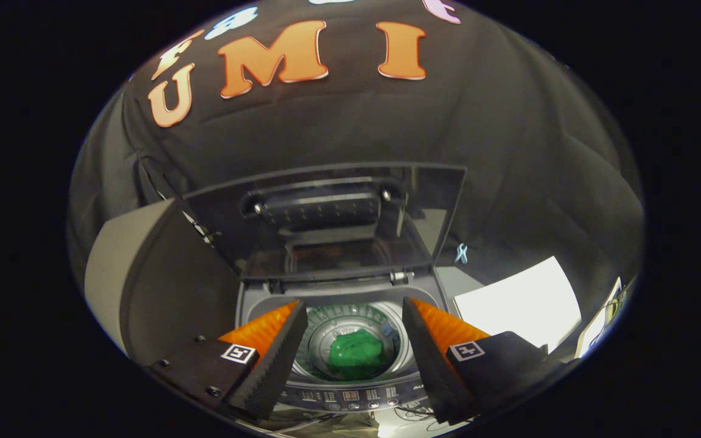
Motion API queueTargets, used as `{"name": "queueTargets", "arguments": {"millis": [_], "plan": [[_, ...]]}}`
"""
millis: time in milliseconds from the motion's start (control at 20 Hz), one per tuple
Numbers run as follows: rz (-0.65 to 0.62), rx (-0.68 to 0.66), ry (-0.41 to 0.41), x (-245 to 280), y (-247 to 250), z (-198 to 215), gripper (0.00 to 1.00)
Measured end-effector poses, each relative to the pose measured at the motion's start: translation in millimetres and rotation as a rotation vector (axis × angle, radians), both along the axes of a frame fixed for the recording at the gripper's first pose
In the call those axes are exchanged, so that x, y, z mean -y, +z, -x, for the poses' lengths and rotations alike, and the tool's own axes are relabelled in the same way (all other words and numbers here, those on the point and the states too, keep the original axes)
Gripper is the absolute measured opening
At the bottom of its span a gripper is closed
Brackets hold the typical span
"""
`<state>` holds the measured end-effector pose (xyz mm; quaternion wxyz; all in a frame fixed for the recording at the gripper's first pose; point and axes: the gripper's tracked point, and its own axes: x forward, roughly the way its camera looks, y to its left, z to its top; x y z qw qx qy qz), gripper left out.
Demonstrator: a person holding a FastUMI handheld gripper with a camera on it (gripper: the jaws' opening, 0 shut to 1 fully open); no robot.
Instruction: Put the clothes into the washing machine and then close the washing machine lid.
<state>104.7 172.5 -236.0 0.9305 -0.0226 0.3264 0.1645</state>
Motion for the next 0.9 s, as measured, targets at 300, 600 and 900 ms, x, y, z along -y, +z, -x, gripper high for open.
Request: {"name": "queueTargets", "arguments": {"millis": [300, 600, 900], "plan": [[-0.027, 0.127, 0.027, -32.0, 70.3, -21.0, 1.0], [-0.049, 0.185, 0.03, -61.5, 104.2, -51.2, 1.0], [-0.029, 0.209, 0.06, -87.8, 101.5, -90.1, 1.0]]}}
